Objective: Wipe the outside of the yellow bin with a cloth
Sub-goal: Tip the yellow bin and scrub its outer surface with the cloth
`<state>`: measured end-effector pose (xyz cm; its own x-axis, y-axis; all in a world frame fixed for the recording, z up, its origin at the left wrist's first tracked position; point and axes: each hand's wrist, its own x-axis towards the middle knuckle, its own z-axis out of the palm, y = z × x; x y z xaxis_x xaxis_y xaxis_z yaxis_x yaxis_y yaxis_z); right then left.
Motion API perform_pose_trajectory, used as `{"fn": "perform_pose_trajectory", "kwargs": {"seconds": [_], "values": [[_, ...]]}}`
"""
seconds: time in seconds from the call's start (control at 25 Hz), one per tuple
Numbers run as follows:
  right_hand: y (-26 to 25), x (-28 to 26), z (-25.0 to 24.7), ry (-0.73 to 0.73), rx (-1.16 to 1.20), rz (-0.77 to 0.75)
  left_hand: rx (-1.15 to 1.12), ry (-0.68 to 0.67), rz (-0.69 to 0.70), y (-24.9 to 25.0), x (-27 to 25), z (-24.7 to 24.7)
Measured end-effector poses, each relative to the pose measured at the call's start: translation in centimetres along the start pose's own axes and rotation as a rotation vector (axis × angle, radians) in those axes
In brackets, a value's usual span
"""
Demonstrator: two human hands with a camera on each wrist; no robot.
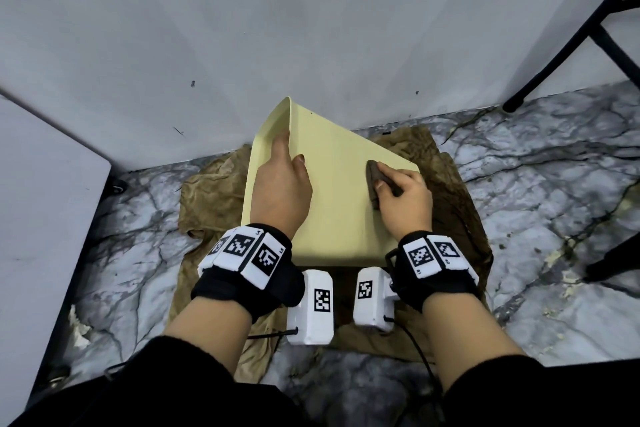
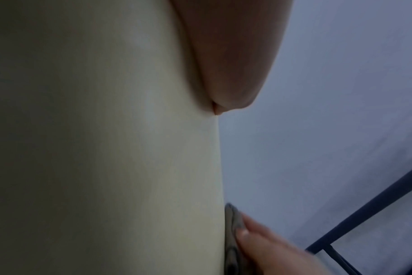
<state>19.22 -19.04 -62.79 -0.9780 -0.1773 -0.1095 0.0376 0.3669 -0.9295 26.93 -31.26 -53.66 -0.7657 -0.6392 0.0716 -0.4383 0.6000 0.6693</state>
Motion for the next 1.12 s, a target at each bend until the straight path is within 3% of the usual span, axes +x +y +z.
{"fn": "perform_pose_trajectory", "kwargs": {"seconds": [0.24,0.48,1.12], "values": [[3.5,0.4,-1.9,0.038,-0.110,0.156,-0.018,-0.007,-0.009,-0.7,0.3,0.0],[2.2,-0.7,-1.5,0.061,-0.064,0.220,-0.009,-0.020,-0.034,-1.2,0.4,-0.1],[-5.1,-3.0,3.2,-0.102,0.001,-0.300,0.014,-0.018,-0.035,0.3,-0.1,0.1]]}}
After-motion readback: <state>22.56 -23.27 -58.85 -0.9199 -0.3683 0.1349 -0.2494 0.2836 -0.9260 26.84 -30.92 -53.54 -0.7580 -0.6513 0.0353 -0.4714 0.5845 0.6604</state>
